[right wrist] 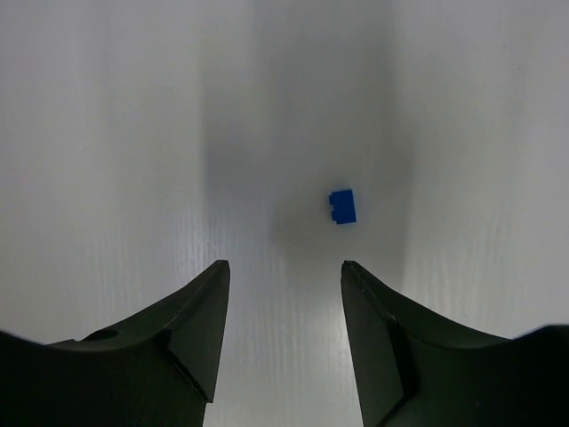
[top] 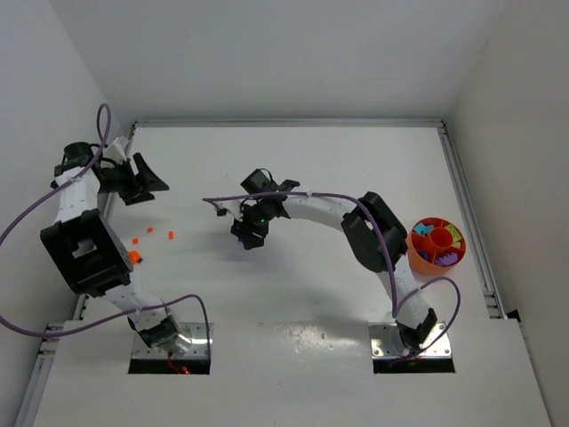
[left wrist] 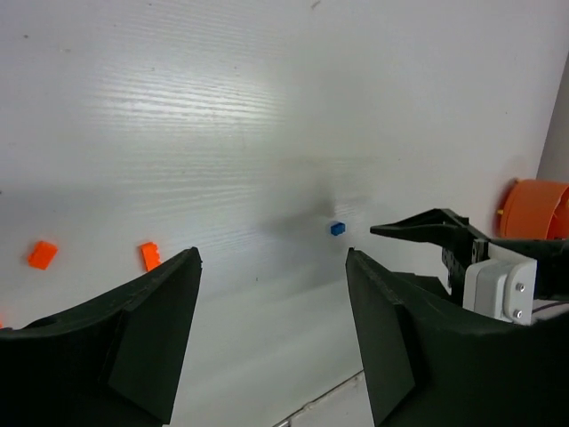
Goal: Sort the legos into containers by color
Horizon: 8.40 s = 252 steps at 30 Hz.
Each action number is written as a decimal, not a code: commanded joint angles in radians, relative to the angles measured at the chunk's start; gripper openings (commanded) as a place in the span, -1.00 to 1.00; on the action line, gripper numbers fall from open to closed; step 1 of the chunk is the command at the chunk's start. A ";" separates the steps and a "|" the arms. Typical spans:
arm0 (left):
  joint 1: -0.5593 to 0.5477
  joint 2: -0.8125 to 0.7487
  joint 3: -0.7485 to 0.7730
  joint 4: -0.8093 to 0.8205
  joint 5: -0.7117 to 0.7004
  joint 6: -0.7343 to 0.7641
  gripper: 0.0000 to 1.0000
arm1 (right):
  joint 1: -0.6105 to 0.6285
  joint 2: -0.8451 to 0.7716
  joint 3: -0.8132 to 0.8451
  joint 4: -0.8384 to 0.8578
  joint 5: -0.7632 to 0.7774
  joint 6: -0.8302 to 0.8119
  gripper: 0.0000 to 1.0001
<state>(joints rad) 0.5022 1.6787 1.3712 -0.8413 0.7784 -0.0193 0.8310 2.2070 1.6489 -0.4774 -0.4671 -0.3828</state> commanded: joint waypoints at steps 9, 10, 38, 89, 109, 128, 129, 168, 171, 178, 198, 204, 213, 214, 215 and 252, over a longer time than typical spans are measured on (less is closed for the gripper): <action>0.050 0.081 0.048 -0.119 0.116 0.128 0.44 | 0.017 -0.017 -0.047 0.161 0.028 -0.146 0.13; 0.050 0.081 0.048 -0.119 0.116 0.128 0.44 | 0.017 -0.017 -0.058 0.174 0.028 -0.146 0.15; 0.059 0.108 0.039 -0.099 0.116 0.137 0.44 | 0.017 0.120 0.068 0.117 -0.079 -0.223 -0.30; -0.703 0.076 0.381 0.013 -0.369 0.095 0.99 | -0.812 -0.915 -0.592 -0.619 0.512 -0.119 -1.00; -0.703 0.096 0.393 -0.019 -0.430 0.131 0.99 | -0.965 -0.811 -0.555 -0.581 0.502 -0.189 -0.74; -0.573 0.067 0.353 -0.001 -0.360 0.113 0.99 | -0.937 -0.742 -0.352 -0.653 0.283 -0.211 -0.35; -0.556 0.047 0.339 -0.001 -0.360 0.113 0.99 | -0.937 -0.722 -0.325 -0.653 0.248 -0.200 -0.35; 0.090 -0.050 -0.176 -0.211 -0.673 0.255 0.64 | -0.437 -0.044 0.335 -0.662 0.122 -0.177 -0.37; 0.090 -0.020 -0.166 -0.161 -0.663 0.255 0.56 | -0.428 -0.058 0.307 -0.662 0.133 -0.166 -0.37; 0.099 0.064 -0.146 -0.101 -0.683 0.237 0.48 | -0.428 -0.116 0.227 -0.642 0.154 -0.146 -0.37; 0.099 0.176 -0.185 -0.062 -0.637 0.208 0.33 | -0.428 -0.179 0.155 -0.615 0.211 -0.136 -0.37; 0.099 0.199 -0.185 -0.053 -0.584 0.208 0.06 | -0.428 -0.198 0.135 -0.606 0.220 -0.136 -0.37; -0.022 0.276 -0.161 -0.010 -0.515 0.183 -0.07 | -0.428 -0.216 0.114 -0.596 0.229 -0.136 -0.39; -0.051 0.285 -0.149 -0.010 -0.502 0.170 -0.07 | -0.428 -0.216 0.114 -0.596 0.229 -0.136 -0.39; -0.065 0.295 -0.149 -0.001 -0.502 0.157 -0.09 | -0.428 -0.216 0.105 -0.596 0.240 -0.127 -0.39; -0.556 0.381 0.337 0.108 -0.347 0.056 0.15 | -0.446 -0.300 0.020 -0.511 0.182 -0.007 -0.42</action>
<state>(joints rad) -0.0601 2.0953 1.6222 -0.7700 0.4297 0.0326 0.3885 1.9285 1.6070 -1.0267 -0.2382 -0.4446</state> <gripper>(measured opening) 0.571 0.294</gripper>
